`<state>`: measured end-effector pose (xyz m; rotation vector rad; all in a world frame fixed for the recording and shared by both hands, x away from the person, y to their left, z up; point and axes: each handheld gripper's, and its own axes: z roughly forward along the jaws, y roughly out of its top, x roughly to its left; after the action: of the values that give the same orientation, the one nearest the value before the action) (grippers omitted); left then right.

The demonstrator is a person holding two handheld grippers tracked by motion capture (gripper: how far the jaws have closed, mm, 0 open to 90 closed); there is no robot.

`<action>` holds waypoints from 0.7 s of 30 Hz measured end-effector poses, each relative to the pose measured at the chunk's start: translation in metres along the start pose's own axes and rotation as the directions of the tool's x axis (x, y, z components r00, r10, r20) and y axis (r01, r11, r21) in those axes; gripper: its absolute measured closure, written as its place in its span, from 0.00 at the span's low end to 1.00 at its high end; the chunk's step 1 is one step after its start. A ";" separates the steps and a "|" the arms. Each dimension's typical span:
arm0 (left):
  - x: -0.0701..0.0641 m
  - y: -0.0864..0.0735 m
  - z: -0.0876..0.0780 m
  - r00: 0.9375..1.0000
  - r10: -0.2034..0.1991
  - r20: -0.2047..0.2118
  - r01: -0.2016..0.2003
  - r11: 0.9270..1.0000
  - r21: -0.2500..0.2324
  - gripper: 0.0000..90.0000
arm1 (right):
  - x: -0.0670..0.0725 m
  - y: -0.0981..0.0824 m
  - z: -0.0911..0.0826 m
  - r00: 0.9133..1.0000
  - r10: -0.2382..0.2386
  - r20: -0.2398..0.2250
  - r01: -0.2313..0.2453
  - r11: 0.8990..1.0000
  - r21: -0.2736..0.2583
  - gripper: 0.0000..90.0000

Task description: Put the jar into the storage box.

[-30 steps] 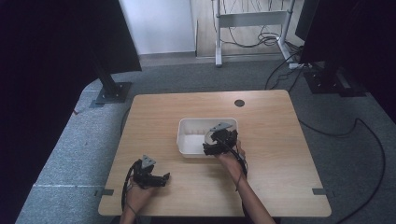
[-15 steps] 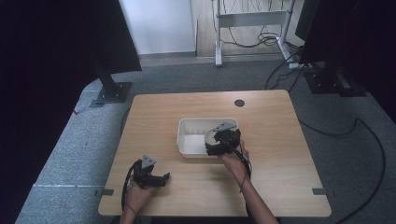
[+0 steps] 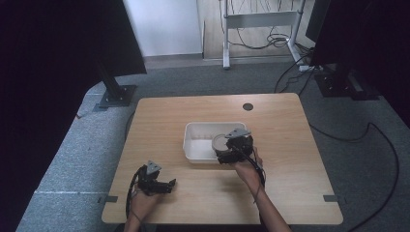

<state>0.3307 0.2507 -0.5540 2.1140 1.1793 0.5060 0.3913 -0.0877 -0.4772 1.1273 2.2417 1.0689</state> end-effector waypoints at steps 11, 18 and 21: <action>0.000 0.000 0.000 1.000 -0.003 0.000 0.003 1.000 -0.002 0.00 | -0.001 -0.008 -0.015 1.000 -0.002 -0.015 0.002 1.000 -0.029 0.04; 0.000 0.000 0.000 1.000 0.000 0.001 0.000 1.000 0.001 0.00 | -0.001 -0.014 -0.024 1.000 -0.020 -0.022 0.019 0.999 -0.048 0.04; 0.000 0.000 0.000 1.000 -0.002 0.000 0.002 1.000 -0.001 0.00 | 0.000 -0.016 -0.026 0.999 -0.042 -0.030 0.040 0.998 -0.049 0.04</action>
<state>0.3306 0.2506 -0.5541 2.1125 1.1805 0.5050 0.3664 -0.1061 -0.4736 1.0469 2.2400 1.1254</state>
